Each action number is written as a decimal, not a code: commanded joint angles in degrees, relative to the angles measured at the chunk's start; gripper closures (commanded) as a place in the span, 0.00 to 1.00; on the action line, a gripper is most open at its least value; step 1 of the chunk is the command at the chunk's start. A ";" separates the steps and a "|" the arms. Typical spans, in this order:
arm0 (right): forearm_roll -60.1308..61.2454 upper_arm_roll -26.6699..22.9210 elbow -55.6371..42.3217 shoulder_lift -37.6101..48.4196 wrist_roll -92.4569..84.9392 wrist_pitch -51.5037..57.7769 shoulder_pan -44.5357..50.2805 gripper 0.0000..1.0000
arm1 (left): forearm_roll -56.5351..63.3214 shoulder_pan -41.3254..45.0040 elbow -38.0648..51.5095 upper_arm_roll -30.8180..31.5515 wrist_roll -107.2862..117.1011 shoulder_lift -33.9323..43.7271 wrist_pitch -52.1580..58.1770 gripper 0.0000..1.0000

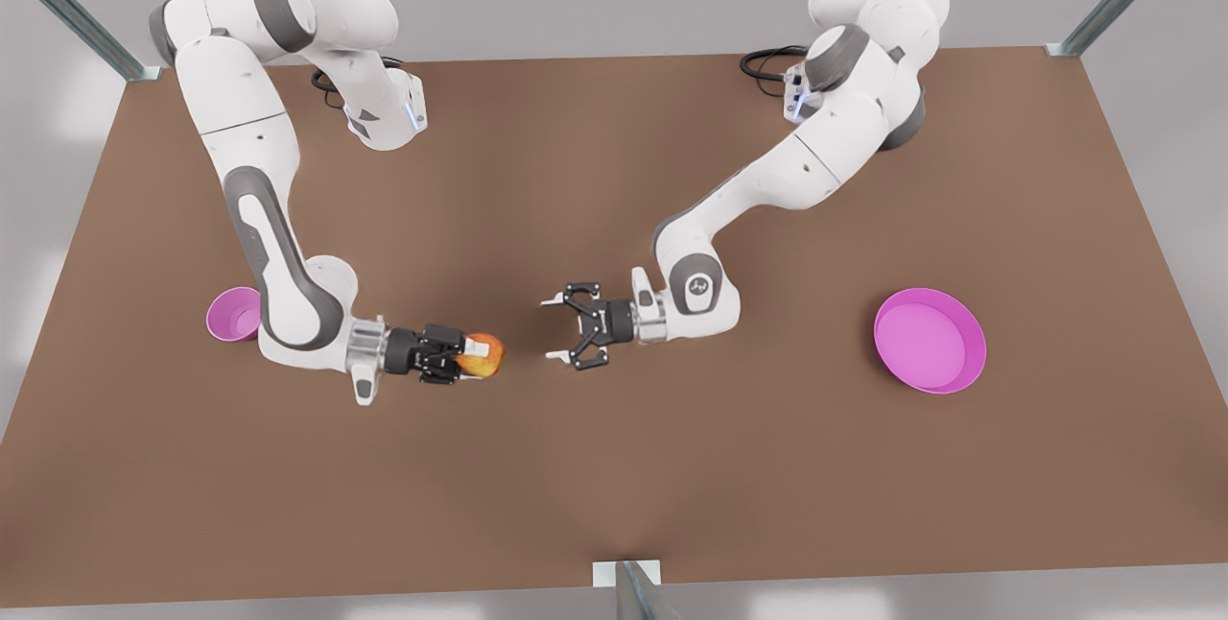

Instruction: Use the left arm to pick up the apple from the plate, transfer it to the gripper of the right arm, and then use the right arm to place it into the bowl

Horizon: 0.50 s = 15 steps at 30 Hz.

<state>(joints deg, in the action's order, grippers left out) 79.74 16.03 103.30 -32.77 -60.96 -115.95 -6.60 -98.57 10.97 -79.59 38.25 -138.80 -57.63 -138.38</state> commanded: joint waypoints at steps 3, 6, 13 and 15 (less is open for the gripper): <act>-12.76 0.05 0.06 1.22 0.84 4.59 -3.51 0.30 | 8.72 -9.12 -10.76 1.03 7.02 8.93 0.92 0.00; -23.31 0.05 -0.03 3.15 3.92 7.76 -7.64 0.30 | 51.43 -18.00 -9.71 1.03 48.77 13.77 8.65 0.00; -42.02 -0.48 -0.47 7.98 8.23 8.90 -13.70 0.30 | 106.46 -29.16 10.33 0.68 104.15 25.88 58.48 0.00; -47.74 -0.65 -1.26 8.07 8.40 8.90 -15.55 0.30 | 118.17 -29.07 13.50 0.77 114.26 31.51 62.88 0.00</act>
<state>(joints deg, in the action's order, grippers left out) 39.50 15.37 102.10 -24.94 -57.82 -108.17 -21.70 3.11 -18.12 -67.23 38.91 -96.52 -27.69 -97.29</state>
